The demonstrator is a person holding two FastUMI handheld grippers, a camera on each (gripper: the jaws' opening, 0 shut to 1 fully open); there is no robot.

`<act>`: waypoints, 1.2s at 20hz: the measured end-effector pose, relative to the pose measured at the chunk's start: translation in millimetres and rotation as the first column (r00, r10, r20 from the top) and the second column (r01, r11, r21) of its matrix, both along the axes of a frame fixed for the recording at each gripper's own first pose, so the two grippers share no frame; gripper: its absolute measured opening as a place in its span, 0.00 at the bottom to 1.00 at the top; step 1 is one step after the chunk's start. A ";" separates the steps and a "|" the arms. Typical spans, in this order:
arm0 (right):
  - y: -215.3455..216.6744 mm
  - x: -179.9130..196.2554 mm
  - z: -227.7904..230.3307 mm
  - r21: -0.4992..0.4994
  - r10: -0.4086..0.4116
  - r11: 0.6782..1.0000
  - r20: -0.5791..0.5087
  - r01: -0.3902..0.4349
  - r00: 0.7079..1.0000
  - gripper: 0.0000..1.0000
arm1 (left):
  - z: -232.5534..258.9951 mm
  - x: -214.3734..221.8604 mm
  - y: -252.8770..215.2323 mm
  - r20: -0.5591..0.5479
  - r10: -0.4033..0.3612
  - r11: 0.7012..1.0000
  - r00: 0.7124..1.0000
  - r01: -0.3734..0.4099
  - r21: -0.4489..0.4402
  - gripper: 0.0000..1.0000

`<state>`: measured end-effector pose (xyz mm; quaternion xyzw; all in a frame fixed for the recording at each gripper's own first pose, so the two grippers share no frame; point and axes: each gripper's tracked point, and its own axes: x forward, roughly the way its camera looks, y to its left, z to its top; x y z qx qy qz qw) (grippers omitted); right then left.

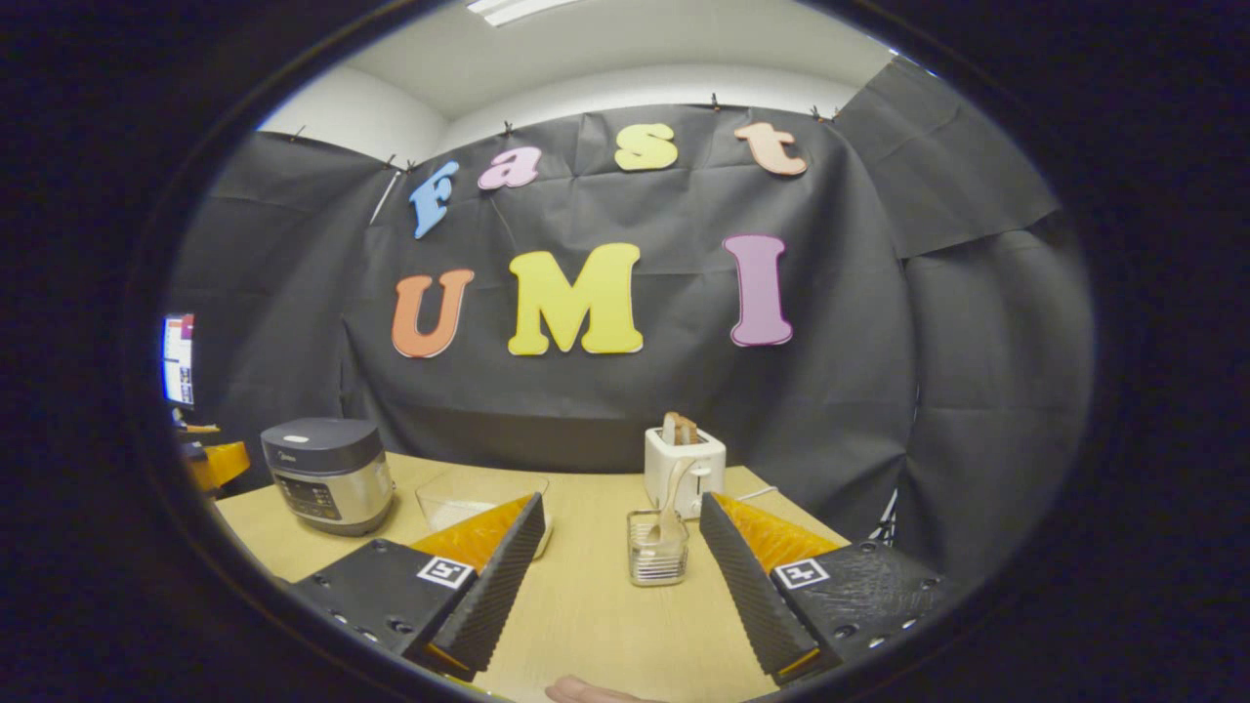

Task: Close the left gripper, press the button to open the rice cooker; take a wooden spoon from the chopstick holder with the right hand, scoop a spoonful of rice and pour it into the rice cooker, then put the wooden spoon back into the chopstick holder.

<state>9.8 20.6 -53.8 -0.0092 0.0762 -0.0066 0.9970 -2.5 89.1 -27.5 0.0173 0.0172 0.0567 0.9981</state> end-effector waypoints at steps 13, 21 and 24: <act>2.0 16.3 -3.5 -0.046 0.035 0.998 0.002 -0.035 0.999 0.97 | 17.8 24.1 50.0 -0.011 0.086 0.995 0.996 -0.087 -0.059 0.98; 2.7 22.7 -0.7 -0.070 0.057 0.996 0.018 -0.055 0.998 0.95 | 47.9 65.9 70.5 -0.070 0.073 0.994 0.995 -0.078 -0.073 0.87; -0.3 25.2 -9.4 -0.044 0.057 0.997 0.007 -0.056 0.998 0.95 | 45.0 82.1 76.8 -0.149 0.063 0.995 0.987 -0.074 -0.070 0.80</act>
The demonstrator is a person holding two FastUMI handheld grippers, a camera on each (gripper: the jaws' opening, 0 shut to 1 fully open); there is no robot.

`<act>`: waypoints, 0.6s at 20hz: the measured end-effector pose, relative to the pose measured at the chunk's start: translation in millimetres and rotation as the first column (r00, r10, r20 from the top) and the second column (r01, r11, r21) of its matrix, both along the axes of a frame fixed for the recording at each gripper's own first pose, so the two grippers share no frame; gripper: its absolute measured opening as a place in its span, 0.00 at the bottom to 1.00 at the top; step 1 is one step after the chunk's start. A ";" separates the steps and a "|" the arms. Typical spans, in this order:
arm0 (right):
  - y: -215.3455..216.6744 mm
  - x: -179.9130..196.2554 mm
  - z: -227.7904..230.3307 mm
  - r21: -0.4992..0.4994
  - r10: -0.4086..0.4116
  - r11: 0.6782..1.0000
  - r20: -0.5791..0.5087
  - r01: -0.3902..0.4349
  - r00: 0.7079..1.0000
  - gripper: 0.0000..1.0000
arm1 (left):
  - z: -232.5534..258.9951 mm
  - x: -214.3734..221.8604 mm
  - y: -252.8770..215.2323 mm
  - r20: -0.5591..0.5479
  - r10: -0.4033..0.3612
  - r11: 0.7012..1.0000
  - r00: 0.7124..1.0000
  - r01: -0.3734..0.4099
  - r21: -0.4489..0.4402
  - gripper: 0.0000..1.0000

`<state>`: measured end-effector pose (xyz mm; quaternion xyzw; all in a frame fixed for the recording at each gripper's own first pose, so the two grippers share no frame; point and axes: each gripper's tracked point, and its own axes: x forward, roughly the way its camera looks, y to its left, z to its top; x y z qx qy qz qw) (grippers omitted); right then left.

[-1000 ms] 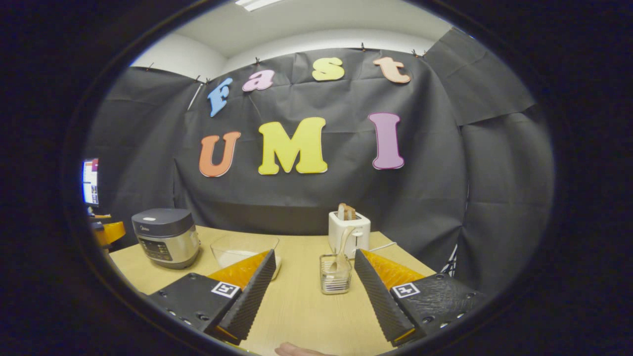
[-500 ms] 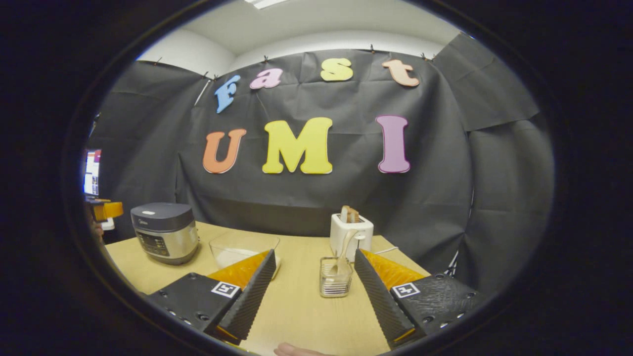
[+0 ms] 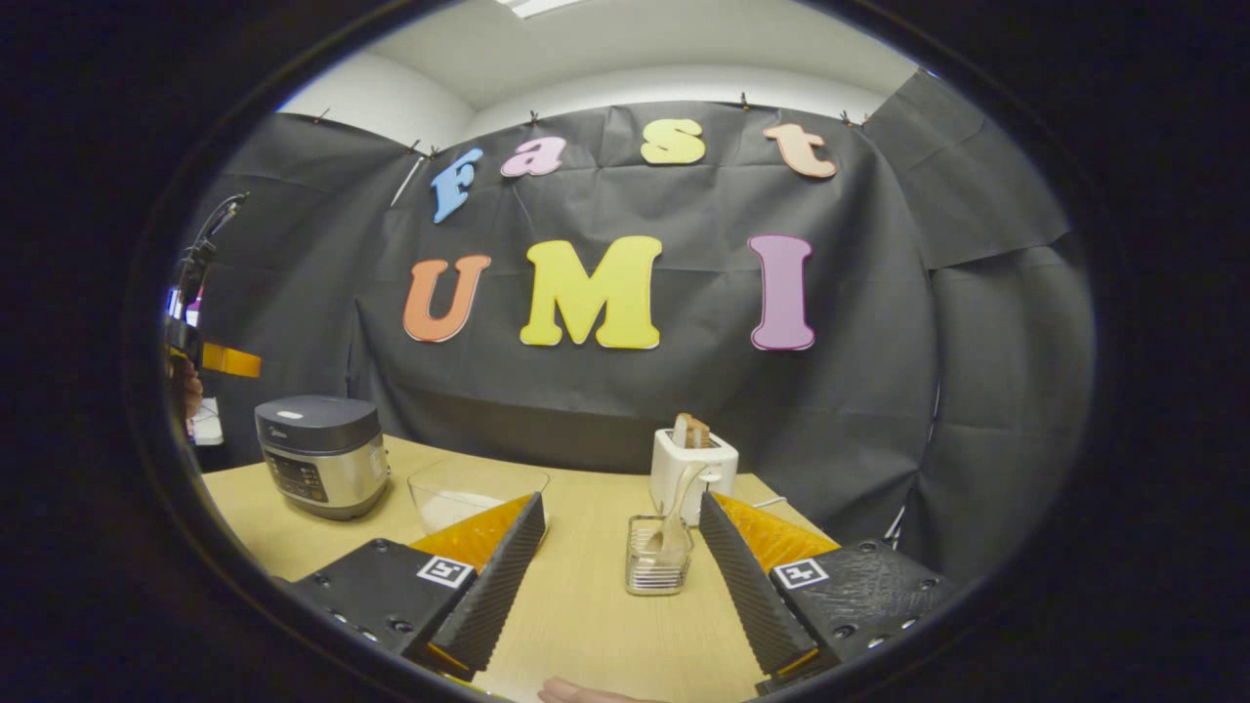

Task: Close the left gripper, press the button to open the rice cooker; take a wooden spoon from the chopstick holder with the right hand, scoop a spoonful of rice and pour it into the rice cooker, then put the wooden spoon back into the chopstick holder.

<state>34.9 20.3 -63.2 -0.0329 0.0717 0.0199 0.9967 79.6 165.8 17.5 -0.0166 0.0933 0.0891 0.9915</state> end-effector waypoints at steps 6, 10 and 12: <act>-24.7 7.0 -25.6 0.007 -0.044 0.999 -0.042 0.044 0.998 0.95 | -14.6 37.4 3.5 -0.131 -0.046 0.996 0.990 0.034 -0.088 0.49; -32.6 7.4 -36.7 0.031 -0.053 0.998 -0.061 0.055 0.997 0.95 | -41.3 60.0 17.4 -0.234 -0.026 0.996 0.972 0.005 -0.089 0.30; -36.1 7.3 -41.6 0.031 -0.053 0.998 -0.069 0.055 0.996 0.95 | -54.1 65.8 24.2 -0.281 0.001 0.996 0.960 -0.027 -0.088 0.15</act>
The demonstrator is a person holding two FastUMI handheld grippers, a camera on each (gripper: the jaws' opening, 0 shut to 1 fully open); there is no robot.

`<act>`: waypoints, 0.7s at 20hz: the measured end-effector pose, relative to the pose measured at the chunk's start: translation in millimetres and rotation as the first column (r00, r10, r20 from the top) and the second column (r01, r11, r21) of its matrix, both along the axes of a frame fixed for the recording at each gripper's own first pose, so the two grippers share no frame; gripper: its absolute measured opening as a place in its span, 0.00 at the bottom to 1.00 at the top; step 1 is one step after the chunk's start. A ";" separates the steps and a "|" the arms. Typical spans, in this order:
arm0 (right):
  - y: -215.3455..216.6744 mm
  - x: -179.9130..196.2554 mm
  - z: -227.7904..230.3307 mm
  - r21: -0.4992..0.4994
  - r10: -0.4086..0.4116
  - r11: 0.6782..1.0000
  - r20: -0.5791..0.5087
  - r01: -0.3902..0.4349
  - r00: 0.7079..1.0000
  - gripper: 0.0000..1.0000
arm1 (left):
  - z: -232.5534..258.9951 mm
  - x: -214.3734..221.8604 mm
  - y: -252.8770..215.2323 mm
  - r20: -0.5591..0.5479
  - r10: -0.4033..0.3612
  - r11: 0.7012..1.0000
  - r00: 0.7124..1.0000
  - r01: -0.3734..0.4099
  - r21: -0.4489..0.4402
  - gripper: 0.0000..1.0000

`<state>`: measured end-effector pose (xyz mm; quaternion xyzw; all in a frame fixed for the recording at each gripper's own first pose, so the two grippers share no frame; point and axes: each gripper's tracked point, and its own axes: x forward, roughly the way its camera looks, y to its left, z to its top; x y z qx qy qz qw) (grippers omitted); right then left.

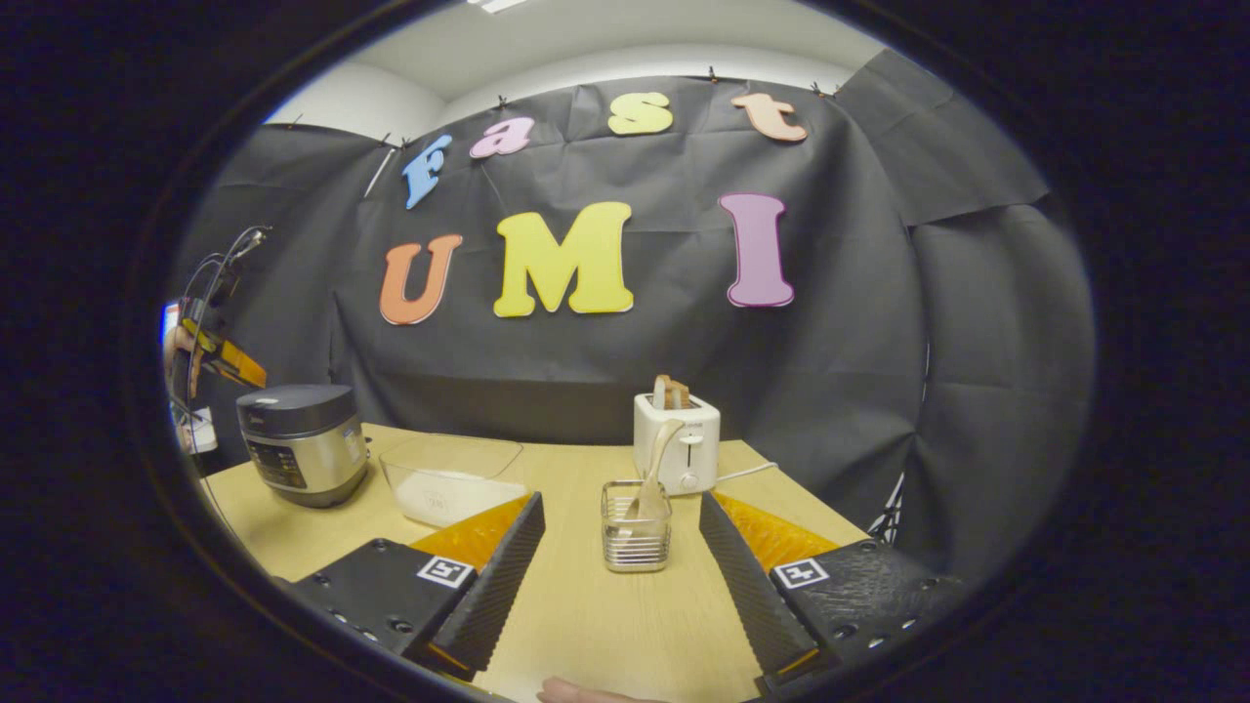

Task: Close the left gripper, press the button to open the rice cooker; take a wooden spoon from the chopstick holder with the right hand, scoop a spoonful of rice and pour it into the rice cooker, then put the wooden spoon back into the chopstick holder.

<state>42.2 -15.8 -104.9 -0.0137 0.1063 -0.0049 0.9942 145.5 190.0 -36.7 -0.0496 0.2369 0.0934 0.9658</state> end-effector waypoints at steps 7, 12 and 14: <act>-4.7 0.4 -15.7 0.038 0.008 0.999 -0.041 -0.007 0.999 0.95 | -12.8 10.4 5.9 -0.046 0.010 1.000 0.999 -0.009 0.013 0.05; -3.2 -0.8 -16.7 0.046 0.014 0.999 -0.041 -0.012 0.999 0.96 | -16.3 11.0 4.1 -0.059 0.024 0.998 0.998 -0.021 0.051 0.03; 0.5 -0.9 -17.0 0.053 0.023 0.998 -0.035 -0.021 0.999 0.96 | -16.3 15.1 10.4 -0.057 0.019 0.991 0.998 -0.011 0.133 0.03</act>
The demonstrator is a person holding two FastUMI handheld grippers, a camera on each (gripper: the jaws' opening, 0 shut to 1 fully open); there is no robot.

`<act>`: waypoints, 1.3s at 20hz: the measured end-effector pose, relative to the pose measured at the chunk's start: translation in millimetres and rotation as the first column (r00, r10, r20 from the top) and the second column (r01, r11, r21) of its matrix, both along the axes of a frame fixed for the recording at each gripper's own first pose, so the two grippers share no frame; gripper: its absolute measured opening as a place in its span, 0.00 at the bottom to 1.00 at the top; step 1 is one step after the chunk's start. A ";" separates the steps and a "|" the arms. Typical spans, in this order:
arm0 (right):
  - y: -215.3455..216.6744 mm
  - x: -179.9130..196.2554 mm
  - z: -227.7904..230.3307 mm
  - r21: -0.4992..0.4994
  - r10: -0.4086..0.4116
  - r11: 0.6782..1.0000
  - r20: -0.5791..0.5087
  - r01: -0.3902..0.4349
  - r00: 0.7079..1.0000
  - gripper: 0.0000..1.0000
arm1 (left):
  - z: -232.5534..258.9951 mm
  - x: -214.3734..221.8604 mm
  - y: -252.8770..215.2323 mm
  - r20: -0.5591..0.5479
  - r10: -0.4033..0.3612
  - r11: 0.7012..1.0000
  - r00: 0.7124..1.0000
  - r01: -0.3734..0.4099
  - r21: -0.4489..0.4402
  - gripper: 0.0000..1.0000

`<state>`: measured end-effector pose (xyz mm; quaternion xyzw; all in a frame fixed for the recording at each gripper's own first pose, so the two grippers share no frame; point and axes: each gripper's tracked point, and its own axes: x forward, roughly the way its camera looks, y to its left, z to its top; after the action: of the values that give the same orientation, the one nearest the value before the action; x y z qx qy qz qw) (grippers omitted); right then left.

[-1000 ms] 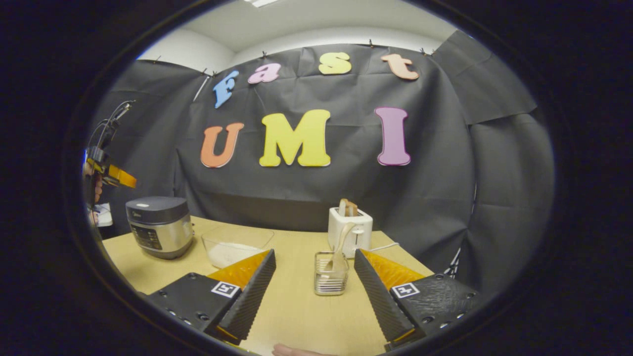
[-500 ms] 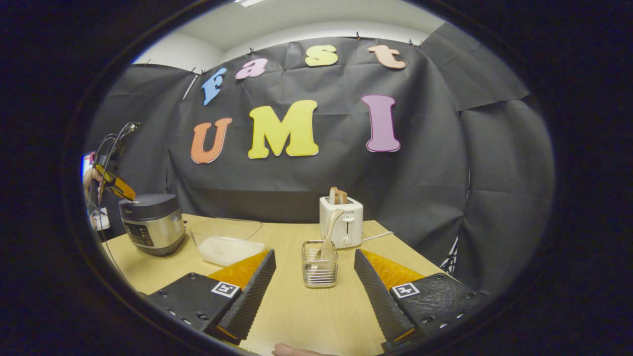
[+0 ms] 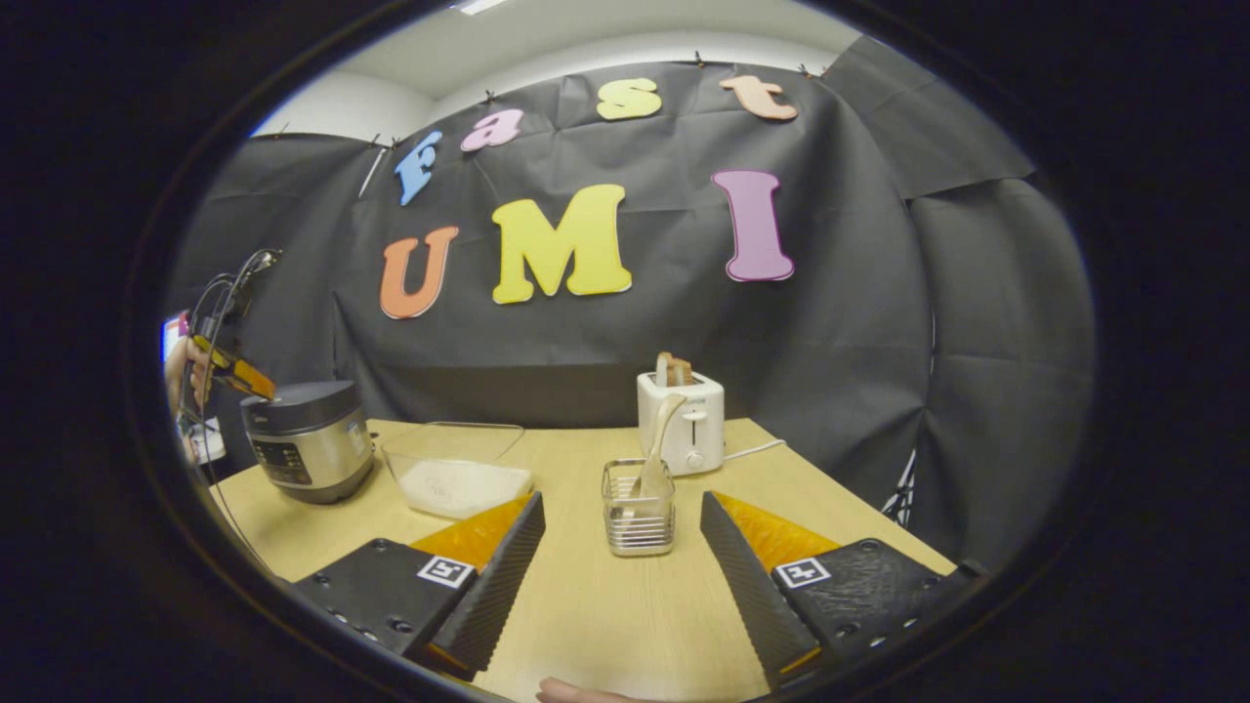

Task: Close the left gripper, press the button to open the rice cooker; take a wooden spoon from the chopstick holder with the right hand, scoop a spoonful of rice and pour it into the rice cooker, then put the wooden spoon back into the chopstick holder.

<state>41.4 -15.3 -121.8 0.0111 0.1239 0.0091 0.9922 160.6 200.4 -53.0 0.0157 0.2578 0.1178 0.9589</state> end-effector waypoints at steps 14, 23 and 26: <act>-3.9 -27.2 9.6 -0.025 0.005 1.000 0.024 -0.005 1.000 0.96 | 98.4 -33.0 -35.7 0.291 -0.006 0.999 0.957 0.021 -0.048 0.03; -22.7 -47.5 17.3 -0.017 -0.016 1.000 0.042 0.017 0.999 0.96 | 121.6 -79.8 -50.1 0.416 -0.060 0.996 0.907 0.029 0.081 0.52; -34.8 -46.9 21.8 -0.022 -0.039 0.999 0.052 0.040 0.998 0.95 | 117.5 -94.7 -60.1 0.442 -0.063 0.992 0.895 0.009 0.124 0.66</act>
<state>-5.5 -50.1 -100.0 0.0017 0.0984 -0.0115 0.9951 65.9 140.3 64.5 0.0500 0.0241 0.1157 0.9917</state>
